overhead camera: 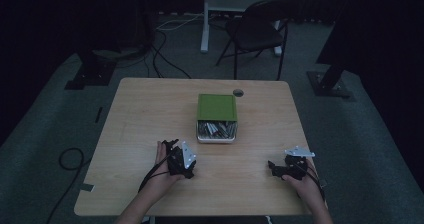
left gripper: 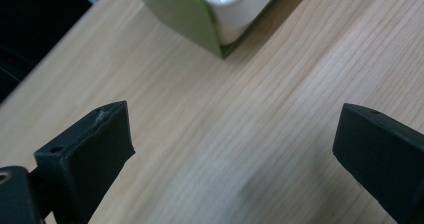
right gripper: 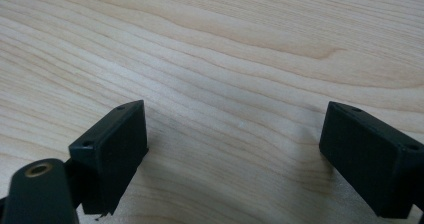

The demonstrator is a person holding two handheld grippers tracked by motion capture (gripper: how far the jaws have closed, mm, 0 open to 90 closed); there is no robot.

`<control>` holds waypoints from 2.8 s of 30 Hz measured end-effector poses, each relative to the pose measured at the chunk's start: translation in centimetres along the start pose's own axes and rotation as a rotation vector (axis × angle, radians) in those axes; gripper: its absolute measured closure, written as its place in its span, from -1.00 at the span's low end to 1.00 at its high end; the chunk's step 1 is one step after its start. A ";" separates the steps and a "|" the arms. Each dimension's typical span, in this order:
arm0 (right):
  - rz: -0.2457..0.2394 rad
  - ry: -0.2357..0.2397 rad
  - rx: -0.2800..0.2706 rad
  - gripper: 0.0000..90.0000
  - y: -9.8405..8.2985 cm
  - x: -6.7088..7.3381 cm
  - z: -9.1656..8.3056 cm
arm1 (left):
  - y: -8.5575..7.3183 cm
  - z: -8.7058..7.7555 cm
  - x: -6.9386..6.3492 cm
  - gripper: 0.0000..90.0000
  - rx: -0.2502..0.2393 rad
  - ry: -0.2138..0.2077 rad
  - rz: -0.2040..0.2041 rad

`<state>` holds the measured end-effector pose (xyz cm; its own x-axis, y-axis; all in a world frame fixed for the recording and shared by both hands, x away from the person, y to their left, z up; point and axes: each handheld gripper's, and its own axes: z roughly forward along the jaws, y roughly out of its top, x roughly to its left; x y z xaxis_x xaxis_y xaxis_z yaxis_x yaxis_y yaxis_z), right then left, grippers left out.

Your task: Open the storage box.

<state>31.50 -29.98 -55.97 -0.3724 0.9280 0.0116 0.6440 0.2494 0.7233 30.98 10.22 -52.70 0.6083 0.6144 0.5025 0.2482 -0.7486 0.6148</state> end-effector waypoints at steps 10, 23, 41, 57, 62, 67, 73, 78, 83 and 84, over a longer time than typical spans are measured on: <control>0.000 0.000 0.000 -0.75 0.0 0.0 0.0 | 2.0 0.2 -1.6 -0.87 -0.047 0.051 0.215; 0.001 -0.001 -0.001 -0.75 0.0 0.0 0.0 | 3.1 1.1 -2.4 -0.69 -0.063 0.083 0.329; 0.001 -0.002 -0.001 -0.75 0.0 0.0 0.0 | 3.6 3.1 -2.3 -0.09 -0.152 0.041 0.411; 0.000 -0.001 -0.001 -0.75 0.0 0.0 0.0 | 3.7 4.6 -1.9 0.21 -0.119 0.113 0.512; -0.002 -0.002 0.000 -0.75 0.0 0.0 0.0 | 3.8 5.1 -1.9 0.41 -0.123 0.153 0.522; -0.002 -0.002 0.000 -0.75 0.0 0.0 0.0 | 3.9 5.6 -2.1 0.42 -0.117 0.164 0.538; -0.002 -0.001 0.000 -0.75 0.0 0.0 0.0 | 3.9 5.9 -2.0 0.42 -0.121 0.167 0.524; -0.002 -0.002 0.000 -0.75 0.0 0.0 0.0 | 3.9 6.0 -2.2 0.46 -0.124 0.182 0.564; -0.002 -0.002 0.000 -0.75 0.0 0.0 0.0 | 3.9 5.9 -2.0 0.49 -0.134 0.164 0.570; -0.002 -0.001 0.000 -0.75 0.0 0.0 0.0 | 4.0 5.9 -2.0 0.50 -0.129 0.160 0.569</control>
<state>31.57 -30.00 -55.98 -0.3728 0.9279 0.0092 0.6432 0.2513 0.7233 35.15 4.55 -54.85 0.4954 0.1633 0.8532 -0.1829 -0.9406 0.2862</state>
